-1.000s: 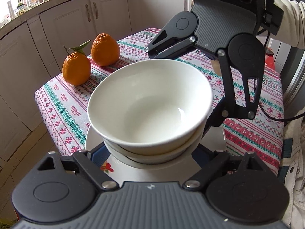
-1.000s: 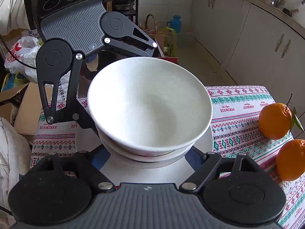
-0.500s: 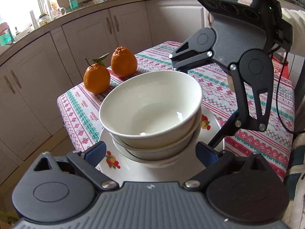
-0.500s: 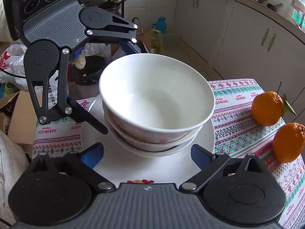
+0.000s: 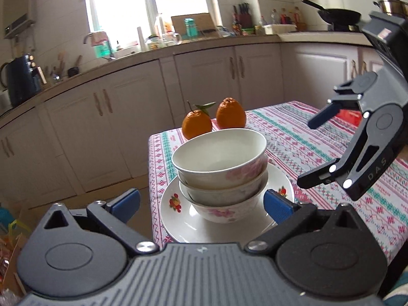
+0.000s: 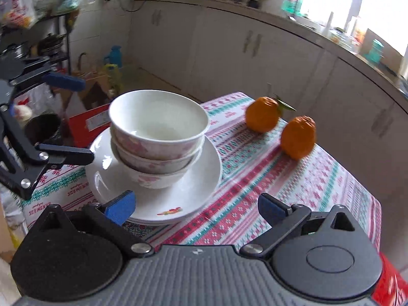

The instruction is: Organize plates and bowls

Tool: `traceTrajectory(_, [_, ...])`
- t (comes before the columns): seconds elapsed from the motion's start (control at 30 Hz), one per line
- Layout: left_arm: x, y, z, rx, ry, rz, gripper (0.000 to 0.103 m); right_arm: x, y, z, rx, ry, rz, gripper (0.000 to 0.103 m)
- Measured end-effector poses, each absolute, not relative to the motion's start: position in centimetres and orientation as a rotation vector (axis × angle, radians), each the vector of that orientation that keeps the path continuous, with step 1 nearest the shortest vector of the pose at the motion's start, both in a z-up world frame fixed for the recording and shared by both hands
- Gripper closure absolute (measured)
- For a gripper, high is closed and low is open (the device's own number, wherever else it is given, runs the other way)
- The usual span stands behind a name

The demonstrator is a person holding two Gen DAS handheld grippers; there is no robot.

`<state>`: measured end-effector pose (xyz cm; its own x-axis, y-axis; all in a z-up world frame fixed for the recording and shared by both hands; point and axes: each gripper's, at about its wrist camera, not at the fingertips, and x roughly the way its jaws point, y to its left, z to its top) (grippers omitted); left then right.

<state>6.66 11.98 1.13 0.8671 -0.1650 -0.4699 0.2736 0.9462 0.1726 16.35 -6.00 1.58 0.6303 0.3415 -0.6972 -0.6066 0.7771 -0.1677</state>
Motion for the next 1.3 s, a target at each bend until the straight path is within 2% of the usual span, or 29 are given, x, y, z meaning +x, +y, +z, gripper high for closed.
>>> traceTrajectory(0.27, [2.4,9.2,1.9,0.055,0.475,0.009,0.001,11.0,-9.6,1.4,-0.146,0.696,0.25,0.0])
traceTrajectory(0.63, [-0.5,7.5,4.5,0.05,0.506,0.151,0.001,6.1,-9.7,4.7,-0.178,0.584,0.206,0.0])
traceTrajectory(1.3, [-0.4,7.3,4.7,0.031,0.522,0.216,0.001,5.5,-9.4,5.4,-0.158,0.553,0.201,0.0])
